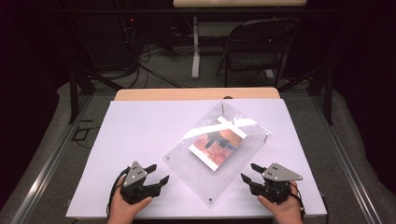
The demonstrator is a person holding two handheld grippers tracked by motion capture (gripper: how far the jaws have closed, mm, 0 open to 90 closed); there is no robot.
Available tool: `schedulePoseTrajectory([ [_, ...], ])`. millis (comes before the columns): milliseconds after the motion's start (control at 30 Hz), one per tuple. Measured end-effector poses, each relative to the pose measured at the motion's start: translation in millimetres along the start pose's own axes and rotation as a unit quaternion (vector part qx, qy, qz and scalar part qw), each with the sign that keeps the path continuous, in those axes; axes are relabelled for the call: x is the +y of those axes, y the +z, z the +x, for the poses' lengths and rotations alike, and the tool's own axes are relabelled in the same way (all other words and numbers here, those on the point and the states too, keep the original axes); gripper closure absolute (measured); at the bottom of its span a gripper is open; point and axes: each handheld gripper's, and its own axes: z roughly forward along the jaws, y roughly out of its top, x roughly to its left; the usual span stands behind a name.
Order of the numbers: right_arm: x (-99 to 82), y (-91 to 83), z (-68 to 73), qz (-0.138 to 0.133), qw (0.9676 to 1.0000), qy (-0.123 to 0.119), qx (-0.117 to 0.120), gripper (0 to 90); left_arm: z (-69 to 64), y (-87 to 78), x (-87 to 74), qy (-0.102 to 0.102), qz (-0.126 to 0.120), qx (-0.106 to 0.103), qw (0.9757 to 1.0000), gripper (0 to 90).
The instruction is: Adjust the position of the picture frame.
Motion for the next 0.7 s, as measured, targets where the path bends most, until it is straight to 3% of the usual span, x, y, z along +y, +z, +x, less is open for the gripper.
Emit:
schedulePoseTrajectory([
  [267,1.2,-3.1,-4.5,0.006,0.9998,0.009,0.016,53.3,1.0,0.8,-0.2,0.003,0.013,-0.001,0.9999,38.5],
  [467,1.2,-4.4,-3.8,0.020,0.9996,0.008,0.020,55.5,1.5,-1.2,-0.2,-0.007,0.020,-0.001,0.9998,42.9],
  [700,0.6,-10.6,-4.1,0.025,0.9996,0.000,0.010,68.7,2.1,-0.6,0.9,-0.011,0.020,-0.008,0.9997,52.8],
])
